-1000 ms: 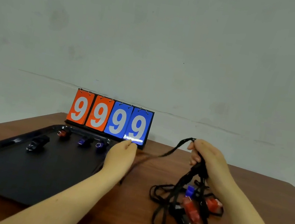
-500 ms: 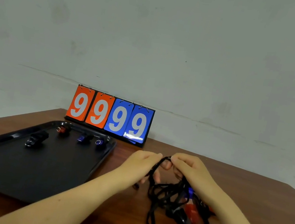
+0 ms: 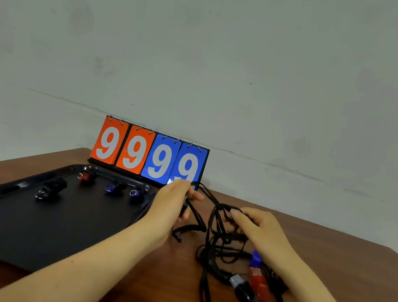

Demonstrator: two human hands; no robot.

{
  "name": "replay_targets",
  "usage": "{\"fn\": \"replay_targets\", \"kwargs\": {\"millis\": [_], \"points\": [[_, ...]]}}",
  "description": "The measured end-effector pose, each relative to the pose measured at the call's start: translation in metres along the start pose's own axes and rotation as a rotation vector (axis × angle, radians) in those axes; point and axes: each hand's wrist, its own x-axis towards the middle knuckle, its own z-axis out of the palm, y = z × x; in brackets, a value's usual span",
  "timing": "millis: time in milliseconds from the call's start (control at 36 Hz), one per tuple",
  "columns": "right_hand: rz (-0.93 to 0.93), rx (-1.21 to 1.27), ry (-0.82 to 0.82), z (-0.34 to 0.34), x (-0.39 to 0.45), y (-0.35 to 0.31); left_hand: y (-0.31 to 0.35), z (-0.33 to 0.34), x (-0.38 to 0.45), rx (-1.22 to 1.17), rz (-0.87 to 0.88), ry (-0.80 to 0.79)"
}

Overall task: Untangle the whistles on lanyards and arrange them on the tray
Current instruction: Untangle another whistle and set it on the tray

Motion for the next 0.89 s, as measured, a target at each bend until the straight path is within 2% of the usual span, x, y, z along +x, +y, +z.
{"fn": "replay_targets", "kwargs": {"millis": [139,250,306,333,417,472,528,611,694,778,833,889], "points": [[0.052,0.166,0.084,-0.004,0.001,0.0,0.002,-0.005,0.004,-0.069,-0.036,0.071],[0.216,0.502,0.195,-0.012,0.01,0.007,0.005,-0.007,0.007,-0.133,-0.026,0.117],[0.276,0.55,0.277,-0.017,0.014,0.01,0.005,-0.007,0.007,-0.144,-0.017,0.105],[0.293,0.468,0.301,-0.018,0.014,0.013,0.006,-0.006,0.005,-0.153,-0.011,0.091],[0.235,-0.05,0.307,-0.014,0.009,0.019,0.006,-0.002,0.001,-0.152,0.013,0.049],[0.129,-0.124,0.279,-0.005,0.004,0.015,0.005,0.0,-0.002,-0.135,0.03,0.026],[0.066,-0.022,0.163,0.007,0.0,0.005,0.005,0.002,-0.003,-0.125,0.042,0.003],[0.033,0.019,-0.029,0.029,-0.005,-0.005,0.005,0.003,-0.005,-0.106,0.057,-0.019],[0.012,0.01,-0.129,0.046,-0.01,-0.006,0.006,0.002,-0.004,-0.141,0.064,-0.013],[0.023,0.057,-0.138,0.044,-0.009,-0.006,0.005,0.0,-0.002,-0.164,0.049,0.014],[0.013,0.056,-0.091,0.038,-0.007,-0.005,0.005,-0.002,0.001,-0.208,0.038,0.039],[0.029,0.158,-0.058,0.033,-0.005,-0.002,0.004,-0.004,0.004,-0.232,0.028,0.067]]}}
